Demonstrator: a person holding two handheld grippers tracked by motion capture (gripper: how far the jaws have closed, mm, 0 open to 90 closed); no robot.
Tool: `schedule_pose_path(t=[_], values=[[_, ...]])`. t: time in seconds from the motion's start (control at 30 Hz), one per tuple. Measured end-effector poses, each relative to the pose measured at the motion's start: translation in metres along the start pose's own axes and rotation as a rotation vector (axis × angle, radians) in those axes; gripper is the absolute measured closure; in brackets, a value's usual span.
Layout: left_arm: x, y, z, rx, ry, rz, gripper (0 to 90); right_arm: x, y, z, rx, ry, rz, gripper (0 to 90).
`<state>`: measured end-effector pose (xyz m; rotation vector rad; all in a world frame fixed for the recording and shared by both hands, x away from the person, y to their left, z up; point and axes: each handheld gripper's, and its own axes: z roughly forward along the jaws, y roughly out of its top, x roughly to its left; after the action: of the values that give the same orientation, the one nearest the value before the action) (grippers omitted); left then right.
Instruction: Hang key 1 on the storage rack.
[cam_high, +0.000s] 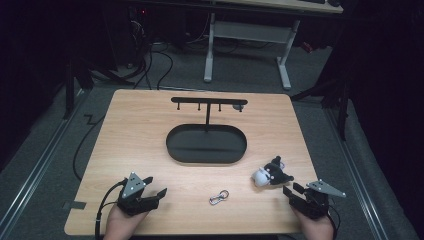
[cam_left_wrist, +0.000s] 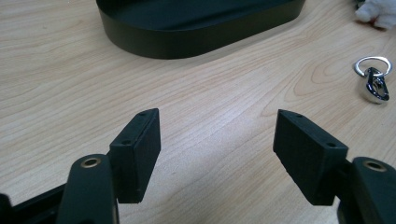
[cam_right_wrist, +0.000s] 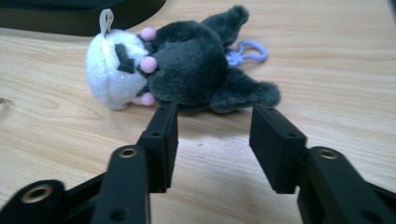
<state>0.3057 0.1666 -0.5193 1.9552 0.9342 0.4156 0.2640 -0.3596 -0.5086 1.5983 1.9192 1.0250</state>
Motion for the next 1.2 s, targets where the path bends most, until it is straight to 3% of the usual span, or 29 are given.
schedule_pose_path(t=[0.1,0.13,0.17,0.47,0.63,0.77,0.87,0.9,0.93,1.07,1.2], values=[[0.0,-0.001,0.0,0.001,0.005,-0.001,32.4,0.002,0.001,0.005,0.027,0.025,-0.037,77.3],[0.002,-0.002,0.0,0.006,0.01,-0.002,32.4,0.002,0.001,0.005,0.027,0.025,-0.037,77.3],[0.004,-0.003,0.0,0.007,0.01,-0.018,32.4,0.005,0.002,0.008,0.034,0.016,-0.052,90.0],[0.006,-0.007,-0.006,0.009,0.016,-0.026,31.9,0.001,0.014,0.025,0.053,-0.07,-0.059,90.0],[0.006,-0.011,-0.012,0.009,0.027,-0.031,31.7,-0.002,0.02,0.035,0.046,-0.073,-0.067,90.0],[0.006,-0.016,-0.018,0.01,0.034,-0.04,31.5,-0.004,0.029,0.047,0.046,-0.063,-0.085,90.0],[0.006,-0.02,-0.024,0.013,0.038,-0.048,31.5,-0.006,0.033,0.056,0.046,-0.039,-0.095,90.0],[0.005,-0.023,-0.026,0.017,0.041,-0.046,31.6,-0.005,0.036,0.064,0.044,-0.005,-0.117,90.0],[0.005,-0.024,-0.027,0.021,0.042,-0.048,31.5,-0.004,0.037,0.067,0.047,0.001,-0.13,90.0],[0.006,-0.028,-0.03,0.025,0.049,-0.055,31.5,0.0,0.043,0.076,0.034,0.038,-0.155,90.0],[0.005,-0.03,-0.033,0.021,0.051,-0.059,31.5,0.002,0.044,0.077,0.034,0.043,-0.163,90.0]])
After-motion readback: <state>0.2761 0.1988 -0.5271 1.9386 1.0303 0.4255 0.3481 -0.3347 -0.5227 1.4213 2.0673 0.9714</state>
